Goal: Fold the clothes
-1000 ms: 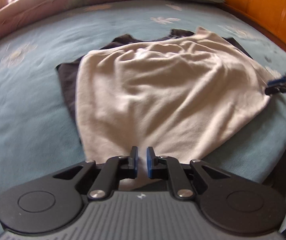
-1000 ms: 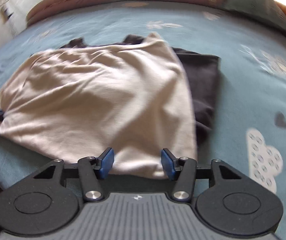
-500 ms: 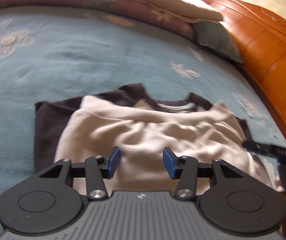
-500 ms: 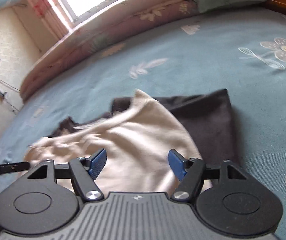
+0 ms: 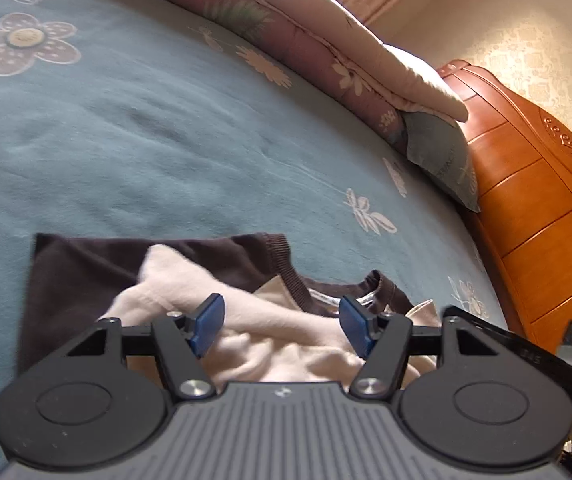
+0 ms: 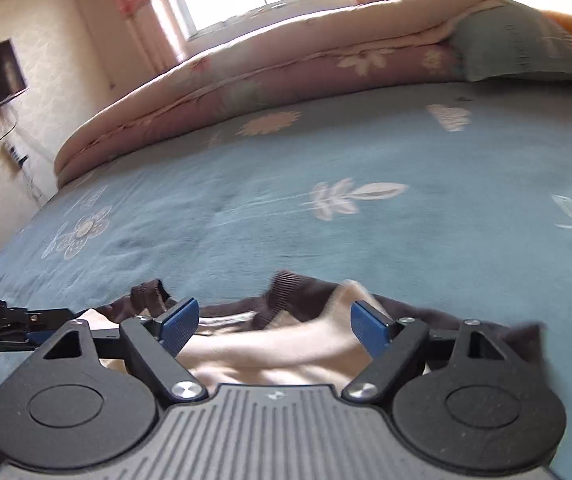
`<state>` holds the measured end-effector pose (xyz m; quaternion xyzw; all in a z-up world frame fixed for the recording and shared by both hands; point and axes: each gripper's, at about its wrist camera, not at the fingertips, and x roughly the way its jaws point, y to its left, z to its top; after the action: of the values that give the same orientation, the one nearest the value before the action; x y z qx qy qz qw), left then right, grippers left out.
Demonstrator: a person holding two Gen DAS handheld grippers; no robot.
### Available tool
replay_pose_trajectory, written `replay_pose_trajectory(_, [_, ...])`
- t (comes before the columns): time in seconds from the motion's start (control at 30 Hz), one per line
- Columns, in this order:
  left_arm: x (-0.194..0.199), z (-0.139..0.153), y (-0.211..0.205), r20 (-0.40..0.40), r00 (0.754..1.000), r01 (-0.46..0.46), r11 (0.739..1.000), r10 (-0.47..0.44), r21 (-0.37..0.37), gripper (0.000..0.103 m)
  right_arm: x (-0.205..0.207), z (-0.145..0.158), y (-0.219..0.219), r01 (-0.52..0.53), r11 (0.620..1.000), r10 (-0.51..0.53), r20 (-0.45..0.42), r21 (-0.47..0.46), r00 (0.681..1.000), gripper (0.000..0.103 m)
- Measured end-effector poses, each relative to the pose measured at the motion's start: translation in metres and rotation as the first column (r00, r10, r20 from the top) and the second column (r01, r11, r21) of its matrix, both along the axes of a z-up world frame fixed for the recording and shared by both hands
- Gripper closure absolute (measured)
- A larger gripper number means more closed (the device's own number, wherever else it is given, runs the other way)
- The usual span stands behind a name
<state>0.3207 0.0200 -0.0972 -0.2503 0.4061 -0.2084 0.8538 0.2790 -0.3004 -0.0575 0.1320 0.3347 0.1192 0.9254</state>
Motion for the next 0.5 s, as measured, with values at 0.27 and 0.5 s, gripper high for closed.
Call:
replay_pose_trajectory(0.27, [0.045, -0.032, -0.016, -0.053, 0.999, -0.007, 1.000, 0.006, -0.016, 0.037, 0.057, -0.045, 0.023, -0.047, 0.999, 0.045, -0.084, -0.019, 0.995, 0.011])
replay_pose_trajectory(0.5, [0.060, -0.027, -0.019, -0.033, 0.999, 0.005, 1.000, -0.005, 0.007, 0.037, 0.071, -0.049, 0.028, -0.074, 0.997, 0.072, -0.065, -0.035, 0.995, 0.000])
